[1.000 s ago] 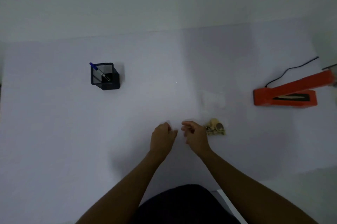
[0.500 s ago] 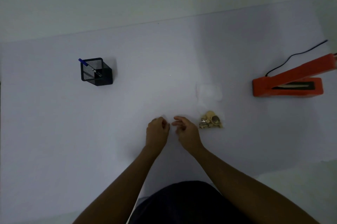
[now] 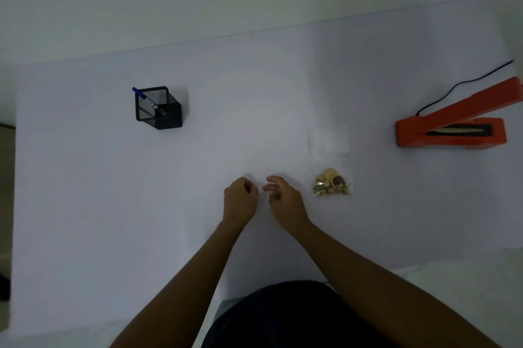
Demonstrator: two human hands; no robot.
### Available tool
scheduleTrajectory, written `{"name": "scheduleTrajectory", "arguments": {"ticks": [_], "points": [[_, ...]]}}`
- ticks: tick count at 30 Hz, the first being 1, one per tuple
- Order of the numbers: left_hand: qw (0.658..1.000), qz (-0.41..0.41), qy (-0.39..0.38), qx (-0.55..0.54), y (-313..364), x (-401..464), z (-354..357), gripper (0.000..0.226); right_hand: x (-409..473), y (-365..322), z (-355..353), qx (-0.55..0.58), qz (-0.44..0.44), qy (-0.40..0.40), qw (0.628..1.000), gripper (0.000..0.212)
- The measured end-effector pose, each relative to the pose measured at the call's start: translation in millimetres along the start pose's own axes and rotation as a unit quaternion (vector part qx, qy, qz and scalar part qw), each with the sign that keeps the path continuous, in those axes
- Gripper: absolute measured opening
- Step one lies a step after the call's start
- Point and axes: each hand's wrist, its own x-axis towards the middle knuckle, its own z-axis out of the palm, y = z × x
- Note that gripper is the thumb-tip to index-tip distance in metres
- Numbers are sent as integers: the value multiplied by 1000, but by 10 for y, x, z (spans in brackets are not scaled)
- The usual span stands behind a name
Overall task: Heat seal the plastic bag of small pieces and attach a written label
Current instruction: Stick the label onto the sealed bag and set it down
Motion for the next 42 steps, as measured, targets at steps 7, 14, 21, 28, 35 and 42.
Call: {"name": "scheduleTrajectory", "arguments": {"ticks": [7, 14, 21, 28, 35, 42], "points": [[996, 4, 21, -88, -98, -151, -427, 14, -95, -179, 26, 50, 29, 20, 998, 33], [979, 184, 74, -49, 13, -498, -785, 10, -466, -773, -94, 233, 30, -42, 971, 23], [954, 297, 47, 4, 211, -664, -844, 24, -749, -987, -349, 362, 54, -17, 931, 22], [952, 305, 24, -23, 606, -665, -624, 17, -689, -855, -832, 308, 48, 9, 950, 13], [962, 260, -60, -65, 1147, -483, -88, 7, -452, -540, -1522, 196, 30, -4, 980, 15], [976, 63, -76, -192, 1470, -324, 425, 14, -90, -221, -2060, 172, 40, 5, 984, 16]]}}
